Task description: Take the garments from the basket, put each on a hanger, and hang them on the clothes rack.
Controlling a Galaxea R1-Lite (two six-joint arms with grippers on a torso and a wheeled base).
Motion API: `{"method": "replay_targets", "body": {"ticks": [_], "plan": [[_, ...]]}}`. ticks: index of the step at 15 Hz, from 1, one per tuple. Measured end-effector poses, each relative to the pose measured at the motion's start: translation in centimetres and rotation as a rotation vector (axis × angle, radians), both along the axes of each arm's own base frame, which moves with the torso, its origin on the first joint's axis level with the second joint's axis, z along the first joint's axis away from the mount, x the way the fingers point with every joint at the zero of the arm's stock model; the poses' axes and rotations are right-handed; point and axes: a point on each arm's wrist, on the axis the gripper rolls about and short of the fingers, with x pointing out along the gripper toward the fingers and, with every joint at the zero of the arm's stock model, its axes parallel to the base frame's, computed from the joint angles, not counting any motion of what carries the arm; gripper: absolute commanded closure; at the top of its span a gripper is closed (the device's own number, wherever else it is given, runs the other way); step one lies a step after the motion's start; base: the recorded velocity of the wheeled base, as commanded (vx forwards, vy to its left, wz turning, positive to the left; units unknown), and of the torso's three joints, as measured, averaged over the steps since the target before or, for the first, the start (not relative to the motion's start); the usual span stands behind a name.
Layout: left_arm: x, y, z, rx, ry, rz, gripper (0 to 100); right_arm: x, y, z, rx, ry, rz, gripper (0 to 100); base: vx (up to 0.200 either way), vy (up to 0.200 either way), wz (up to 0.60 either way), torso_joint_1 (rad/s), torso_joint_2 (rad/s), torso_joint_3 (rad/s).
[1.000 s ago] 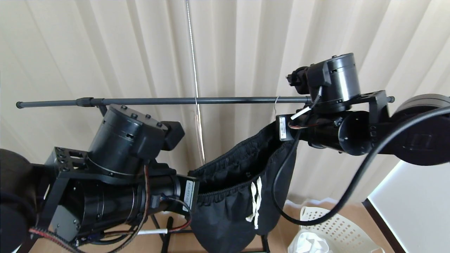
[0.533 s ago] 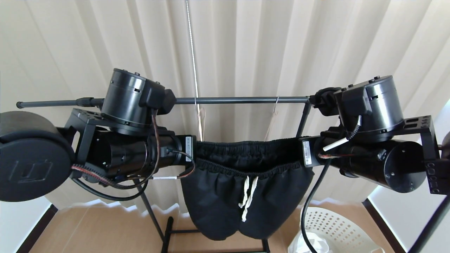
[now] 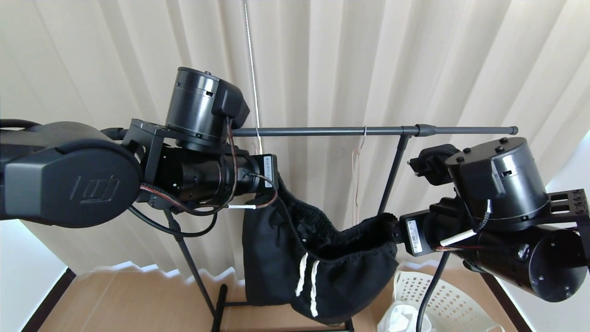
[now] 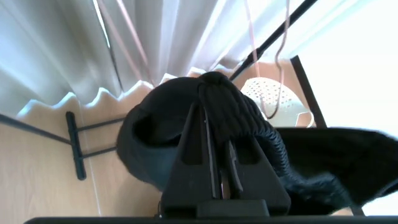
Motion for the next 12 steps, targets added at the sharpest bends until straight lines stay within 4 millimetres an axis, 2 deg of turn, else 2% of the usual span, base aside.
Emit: {"method": "replay_targets", "body": {"ticks": [4, 7, 12], "plan": [[0.4, -0.7, 1.1, -0.026, -0.034, -0.006, 100, -1.7, -0.2, -2.0, -0.071, 0.059, 0.059, 0, 0.0, 0.0, 0.0, 0.0, 0.0, 0.0], [0.4, -1.0, 2.5, -0.055, -0.07, -0.012, 100, -3.2, 0.1, -3.7, -0.116, 0.123, 0.167, 0, 0.0, 0.0, 0.0, 0.0, 0.0, 0.0], [-0.1, -1.8, 3.1, -0.06, -0.09, -0.028, 100, -4.3, 1.2, -4.3, -0.031, 0.172, 0.344, 0, 0.0, 0.0, 0.0, 0.0, 0.0, 0.0]]}}
